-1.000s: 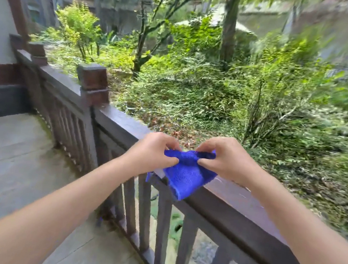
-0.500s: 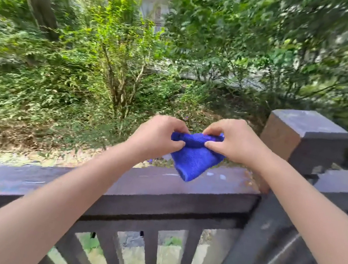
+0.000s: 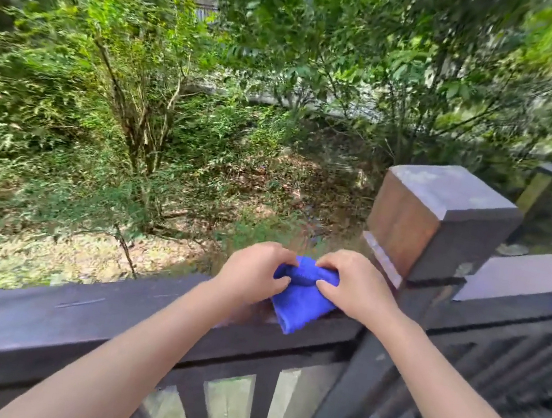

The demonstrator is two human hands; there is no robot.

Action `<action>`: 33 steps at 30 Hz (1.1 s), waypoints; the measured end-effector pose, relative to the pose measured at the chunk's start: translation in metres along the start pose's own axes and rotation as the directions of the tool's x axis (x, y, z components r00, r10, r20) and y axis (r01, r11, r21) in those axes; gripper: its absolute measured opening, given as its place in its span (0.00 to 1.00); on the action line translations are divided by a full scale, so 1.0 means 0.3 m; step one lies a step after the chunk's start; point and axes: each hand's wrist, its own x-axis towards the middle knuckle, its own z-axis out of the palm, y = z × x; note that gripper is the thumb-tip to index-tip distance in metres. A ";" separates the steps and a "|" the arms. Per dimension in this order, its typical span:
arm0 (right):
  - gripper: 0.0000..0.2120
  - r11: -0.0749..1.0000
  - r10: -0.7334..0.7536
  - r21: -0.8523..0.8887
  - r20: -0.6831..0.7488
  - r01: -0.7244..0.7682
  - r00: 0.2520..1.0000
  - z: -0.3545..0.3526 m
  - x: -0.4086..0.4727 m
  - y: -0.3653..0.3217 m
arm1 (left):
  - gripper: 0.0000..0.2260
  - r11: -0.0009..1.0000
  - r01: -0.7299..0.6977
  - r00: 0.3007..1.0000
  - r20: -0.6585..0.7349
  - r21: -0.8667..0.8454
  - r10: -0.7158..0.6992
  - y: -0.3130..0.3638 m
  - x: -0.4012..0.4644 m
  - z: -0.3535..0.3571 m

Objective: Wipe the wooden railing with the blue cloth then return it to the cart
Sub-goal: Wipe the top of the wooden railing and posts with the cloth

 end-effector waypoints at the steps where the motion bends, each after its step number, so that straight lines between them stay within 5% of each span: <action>1: 0.14 1.000 0.004 -0.003 -0.005 -0.004 1.000 0.016 -0.006 0.010 | 0.15 1.000 -0.005 1.000 -0.004 0.009 0.005 -0.011 -0.008 0.016; 5: 0.13 0.998 -0.037 -0.048 0.013 0.037 0.999 0.051 -0.030 0.034 | 0.16 0.995 -0.025 0.999 0.031 0.093 0.022 -0.045 -0.046 0.031; 8: 0.18 0.990 -0.107 -0.102 -0.066 0.100 0.992 0.085 -0.020 0.044 | 0.29 0.996 -0.047 0.998 -0.041 0.078 0.050 -0.026 -0.040 0.061; 10: 0.24 0.976 -0.125 -0.177 0.010 0.125 0.992 0.120 -0.015 0.052 | 0.34 0.996 -0.051 0.999 -0.010 0.070 0.052 0.017 -0.029 0.113; 19: 0.27 0.976 -0.070 -0.205 0.046 0.078 0.997 0.204 -0.001 0.025 | 0.30 0.973 -0.014 0.999 -0.026 0.232 0.021 -0.018 -0.040 0.214; 28: 0.28 0.953 -0.288 -0.050 0.146 0.298 0.946 0.398 0.077 -0.434 | 0.33 0.892 0.255 0.967 -0.101 0.373 -0.234 -0.323 -0.400 0.044; 33: 0.28 0.958 -0.272 -0.053 0.125 0.280 0.954 0.353 0.032 -0.307 | 0.33 0.919 0.223 0.975 -0.056 0.324 -0.217 -0.206 -0.331 0.079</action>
